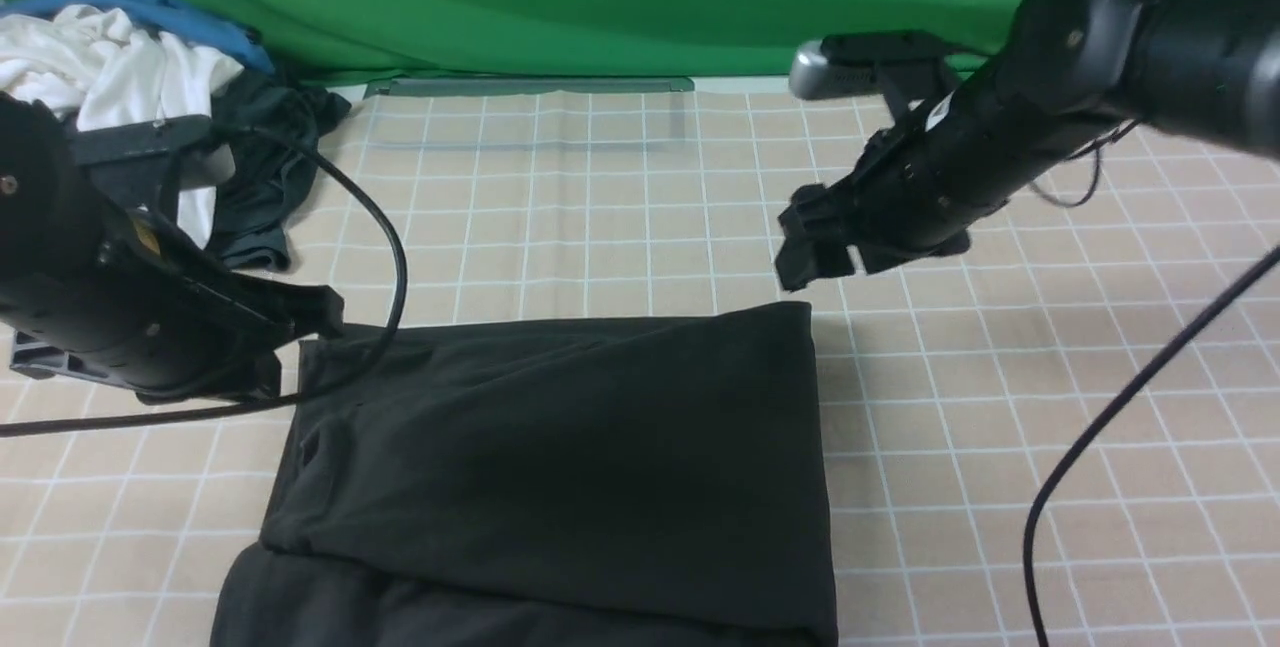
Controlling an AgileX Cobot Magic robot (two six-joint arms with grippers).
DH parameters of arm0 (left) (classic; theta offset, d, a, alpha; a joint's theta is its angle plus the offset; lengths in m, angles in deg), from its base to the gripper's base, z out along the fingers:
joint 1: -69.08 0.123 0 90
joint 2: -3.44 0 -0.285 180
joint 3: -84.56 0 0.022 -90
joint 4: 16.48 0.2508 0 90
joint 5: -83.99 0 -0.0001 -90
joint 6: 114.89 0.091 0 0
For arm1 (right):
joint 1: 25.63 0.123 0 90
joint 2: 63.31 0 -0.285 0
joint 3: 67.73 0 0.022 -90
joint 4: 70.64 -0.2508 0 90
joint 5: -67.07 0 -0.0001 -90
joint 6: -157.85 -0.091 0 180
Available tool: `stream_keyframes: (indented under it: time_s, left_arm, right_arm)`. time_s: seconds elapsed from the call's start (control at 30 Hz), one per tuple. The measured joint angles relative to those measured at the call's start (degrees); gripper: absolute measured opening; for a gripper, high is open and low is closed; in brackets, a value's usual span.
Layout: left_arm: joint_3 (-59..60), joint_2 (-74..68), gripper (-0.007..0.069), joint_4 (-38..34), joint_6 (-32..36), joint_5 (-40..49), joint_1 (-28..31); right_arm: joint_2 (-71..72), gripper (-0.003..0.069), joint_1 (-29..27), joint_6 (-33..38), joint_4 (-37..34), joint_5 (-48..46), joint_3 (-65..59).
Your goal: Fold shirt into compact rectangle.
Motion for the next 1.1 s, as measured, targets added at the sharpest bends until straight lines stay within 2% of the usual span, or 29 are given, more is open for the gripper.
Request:
stream_keyframes:
  time_s: [0.1, 0.2, 0.27, 0.33, 0.37, 0.4, 0.47, 0.8, 1.1]
  left_arm:
    - [0.0, 0.05, 0.0019, -1.74, 1.63, 1.32, 0.0]
    - [0.0, 0.05, 0.0019, -3.66, 3.13, 1.93, 0.0]
    - [0.0, 0.05, 0.0019, -4.79, 3.37, 1.99, 0.0]
    - [0.0, 0.05, 0.0019, -5.51, 3.9, 1.99, 0.0]
    - [0.0, 0.05, 0.0019, -5.57, 4.04, 1.99, 0.0]
    - [0.0, 0.05, 0.0019, -6.31, 4.66, 1.99, 0.0]
    - [0.0, 0.05, 0.0019, -6.92, 5.01, 1.99, 0.0]
    - [0.0, 1.8, 0.0019, -7.9, 6.12, 2.61, 0.0]
    - [0.0, 9.22, 0.0019, -7.54, 6.12, 2.66, 0.0]
  right_arm:
    - [-2.72, 0.0596, 0.0, 0.0, -2.35, 0.43, 0.0]
    - [-5.23, 0.0544, 0.0, 0.16, -3.73, 0.86, 0.0]
    - [-6.22, 0.0445, 0.0, 0.77, -4.66, 1.28, 0.0]
    - [-6.64, 0.0302, 0.0, 1.51, -6.1, 1.56, 0.0]
    - [-6.75, 0.027, 0.0, 1.58, -6.31, 1.61, 0.0]
    - [-7.04, 0.0163, 0.0, 2.38, -6.99, 1.69, 0.19]
    - [-7.69, 0.009, 0.0, 3.41, -7.35, 1.69, 0.65]
    - [-7.92, 0.0087, -1.45, 4.5, -6.49, 2.59, 5.2]
    - [-8.88, 0.0087, -5.51, 3.7, -5.32, 6.13, 7.6]
